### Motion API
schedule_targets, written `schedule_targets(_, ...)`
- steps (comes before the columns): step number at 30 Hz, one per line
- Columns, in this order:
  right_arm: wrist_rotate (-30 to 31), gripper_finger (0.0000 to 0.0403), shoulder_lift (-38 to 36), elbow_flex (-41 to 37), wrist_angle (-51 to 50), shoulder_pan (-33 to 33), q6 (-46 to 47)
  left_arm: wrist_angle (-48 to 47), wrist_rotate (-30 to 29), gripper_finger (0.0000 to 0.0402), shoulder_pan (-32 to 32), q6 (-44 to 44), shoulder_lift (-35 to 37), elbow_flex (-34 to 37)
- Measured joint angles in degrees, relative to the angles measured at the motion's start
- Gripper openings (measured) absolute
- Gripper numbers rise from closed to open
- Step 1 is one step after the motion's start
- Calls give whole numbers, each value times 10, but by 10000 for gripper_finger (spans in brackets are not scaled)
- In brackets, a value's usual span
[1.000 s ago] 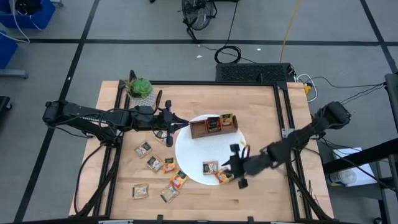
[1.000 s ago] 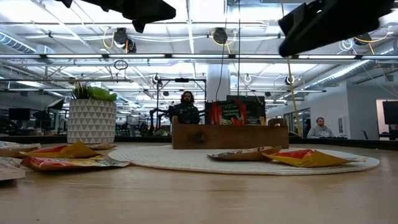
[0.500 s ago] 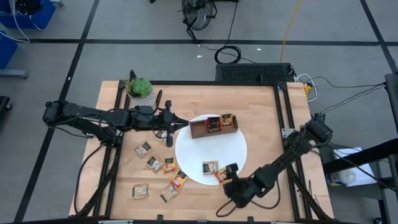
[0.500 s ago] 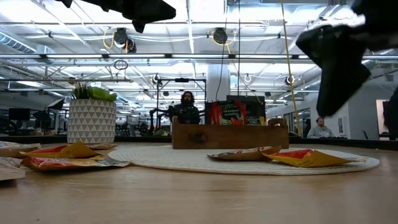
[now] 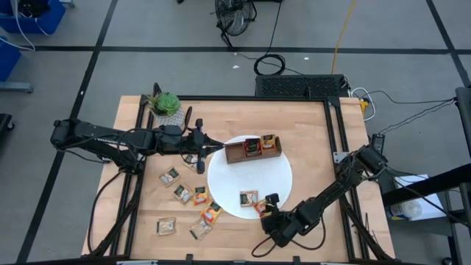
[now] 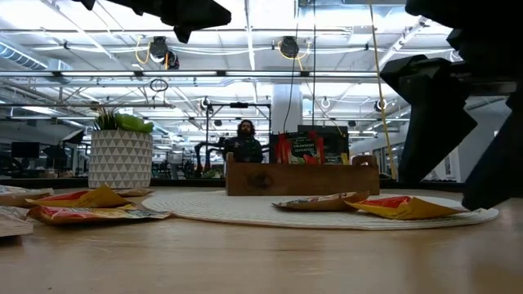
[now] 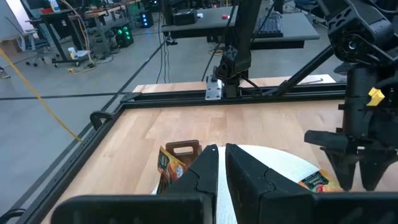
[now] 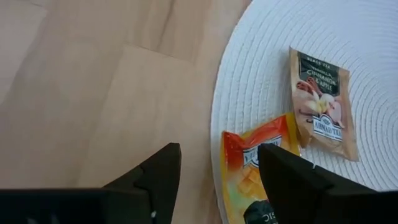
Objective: Pick & Place Tea
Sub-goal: Put the yellow tea bag into the right section of the wooden organizer
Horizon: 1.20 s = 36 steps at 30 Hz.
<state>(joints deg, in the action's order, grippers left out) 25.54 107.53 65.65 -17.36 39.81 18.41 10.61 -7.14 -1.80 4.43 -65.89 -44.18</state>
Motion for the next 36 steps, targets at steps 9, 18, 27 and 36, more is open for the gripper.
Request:
schedule_targets(9, 24, 196, -1, -48, 38, -12, -12, 0, 0, 37, 0, 0, 0, 0)
schedule_targets(18, 25, 133, -1, -65, 73, -24, 7, 0, 0, 37, 0, 0, 0, 0)
schedule_targets(27, 1, 9, -2, -65, 77, -25, -11, 0, 0, 37, 0, 0, 0, 0)
schedule_targets(36, 12, 1, -54, -66, 76, 4, -56, 0, 0, 37, 0, 0, 0, 0)
